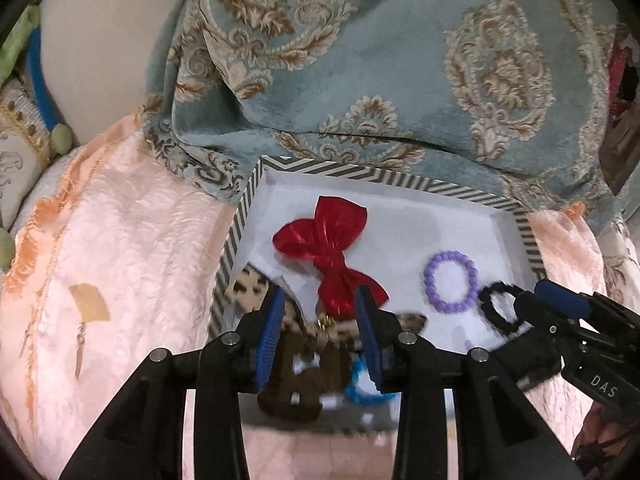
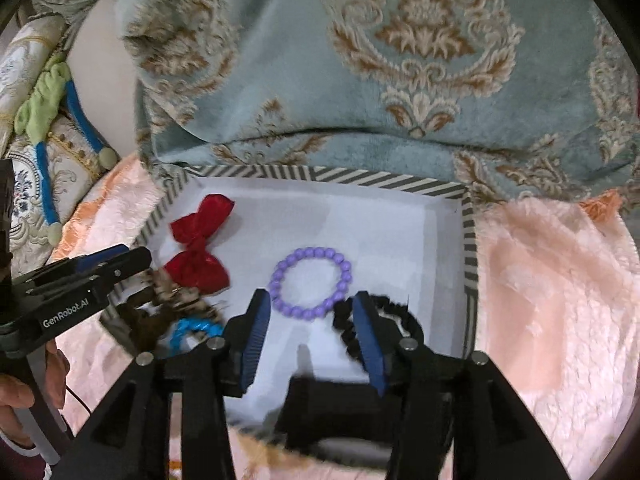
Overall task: Organize jewelry
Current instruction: 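Withdraw both grippers from the tray toward the remaining bracelets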
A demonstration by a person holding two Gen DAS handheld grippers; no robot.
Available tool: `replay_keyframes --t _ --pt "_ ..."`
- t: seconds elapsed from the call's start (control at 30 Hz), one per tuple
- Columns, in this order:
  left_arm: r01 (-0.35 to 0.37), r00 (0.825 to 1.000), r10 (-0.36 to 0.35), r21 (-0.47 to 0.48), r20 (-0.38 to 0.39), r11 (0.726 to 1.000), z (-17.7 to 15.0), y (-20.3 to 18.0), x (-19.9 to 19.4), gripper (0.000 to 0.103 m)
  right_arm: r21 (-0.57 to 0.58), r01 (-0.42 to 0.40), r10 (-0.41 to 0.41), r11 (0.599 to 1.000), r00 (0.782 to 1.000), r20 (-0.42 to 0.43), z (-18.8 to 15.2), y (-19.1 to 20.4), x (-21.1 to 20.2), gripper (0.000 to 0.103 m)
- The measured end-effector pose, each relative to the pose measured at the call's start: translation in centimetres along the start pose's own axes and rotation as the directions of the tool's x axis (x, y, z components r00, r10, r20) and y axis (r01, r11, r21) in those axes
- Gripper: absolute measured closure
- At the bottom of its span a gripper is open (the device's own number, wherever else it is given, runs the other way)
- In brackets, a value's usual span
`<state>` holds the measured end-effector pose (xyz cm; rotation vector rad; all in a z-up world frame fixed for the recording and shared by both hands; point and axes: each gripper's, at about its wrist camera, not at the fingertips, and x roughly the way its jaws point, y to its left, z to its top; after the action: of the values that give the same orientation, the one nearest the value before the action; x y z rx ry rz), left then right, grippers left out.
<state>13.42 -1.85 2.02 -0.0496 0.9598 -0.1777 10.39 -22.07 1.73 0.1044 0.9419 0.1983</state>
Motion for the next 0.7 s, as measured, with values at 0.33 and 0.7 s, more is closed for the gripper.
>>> replay_keyframes --t 0.33,0.7 --pt "-0.023 0.998 0.022 0.023 0.052 0.999 -4.7 -1.0 -6.2 0.083 -0.023 0.0 0.001 1.0 0.999 0.042 -5.2 2.8 -6.1 0.054" --pt "-0.079 0.991 0.068 0.088 0.118 0.993 -9.5 -2.7 -11.3 0.083 -0.031 -0.004 0.006 1.0 0.998 0.069 -9.7 4.2 -10.9 0.048"
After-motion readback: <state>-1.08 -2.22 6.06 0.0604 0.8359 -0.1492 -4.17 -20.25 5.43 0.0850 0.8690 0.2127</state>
